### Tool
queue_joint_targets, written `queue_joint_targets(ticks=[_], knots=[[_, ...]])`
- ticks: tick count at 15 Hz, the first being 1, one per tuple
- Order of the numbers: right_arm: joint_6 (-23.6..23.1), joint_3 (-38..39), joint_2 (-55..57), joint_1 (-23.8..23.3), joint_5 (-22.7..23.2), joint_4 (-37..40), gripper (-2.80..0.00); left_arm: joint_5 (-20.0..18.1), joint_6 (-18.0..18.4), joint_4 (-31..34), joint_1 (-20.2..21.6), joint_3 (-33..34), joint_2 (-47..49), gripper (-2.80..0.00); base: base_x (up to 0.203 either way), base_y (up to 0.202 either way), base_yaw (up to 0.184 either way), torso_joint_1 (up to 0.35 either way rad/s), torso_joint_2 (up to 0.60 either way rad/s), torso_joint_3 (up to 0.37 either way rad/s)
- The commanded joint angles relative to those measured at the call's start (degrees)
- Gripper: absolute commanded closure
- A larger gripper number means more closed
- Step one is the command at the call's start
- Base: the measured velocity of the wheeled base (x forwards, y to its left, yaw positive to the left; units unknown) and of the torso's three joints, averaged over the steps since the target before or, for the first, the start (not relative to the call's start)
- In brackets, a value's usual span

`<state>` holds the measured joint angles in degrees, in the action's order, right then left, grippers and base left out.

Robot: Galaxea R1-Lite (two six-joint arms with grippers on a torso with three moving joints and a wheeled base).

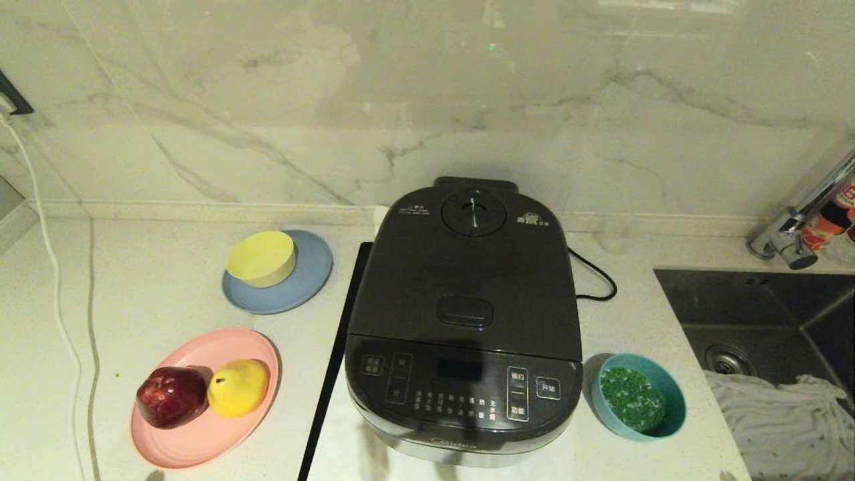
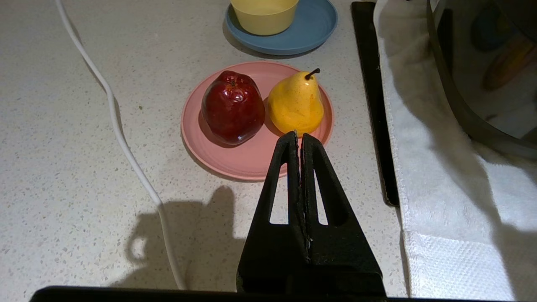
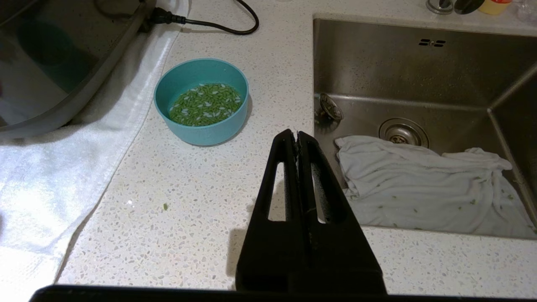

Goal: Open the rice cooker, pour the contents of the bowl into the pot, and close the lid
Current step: Open the rice cooker

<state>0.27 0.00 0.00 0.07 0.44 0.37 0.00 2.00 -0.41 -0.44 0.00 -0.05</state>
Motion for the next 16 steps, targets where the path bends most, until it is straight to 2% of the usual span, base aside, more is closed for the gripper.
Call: queue_joint_targets(ticks=[1,14,16], knots=[[0.00,0.08,0.00,0.01,0.00,-0.02,0.00,0.00,0.02,-0.02,0.00,0.53,-0.04,0.00,0.000,0.000,0.000,0.000,0.00,0.000],[0.00,0.06,0.00,0.01,0.00,-0.02,0.00,0.00,0.64,0.06,0.00,0.53,-0.06,0.00,0.000,0.000,0.000,0.000,0.00,0.000],[0.00,0.02,0.00,0.01,0.00,-0.02,0.00,0.19,0.45,-0.40,0.00,-1.76,-0.06,0.00,0.000,0.000,0.000,0.000,0.00,0.000]])
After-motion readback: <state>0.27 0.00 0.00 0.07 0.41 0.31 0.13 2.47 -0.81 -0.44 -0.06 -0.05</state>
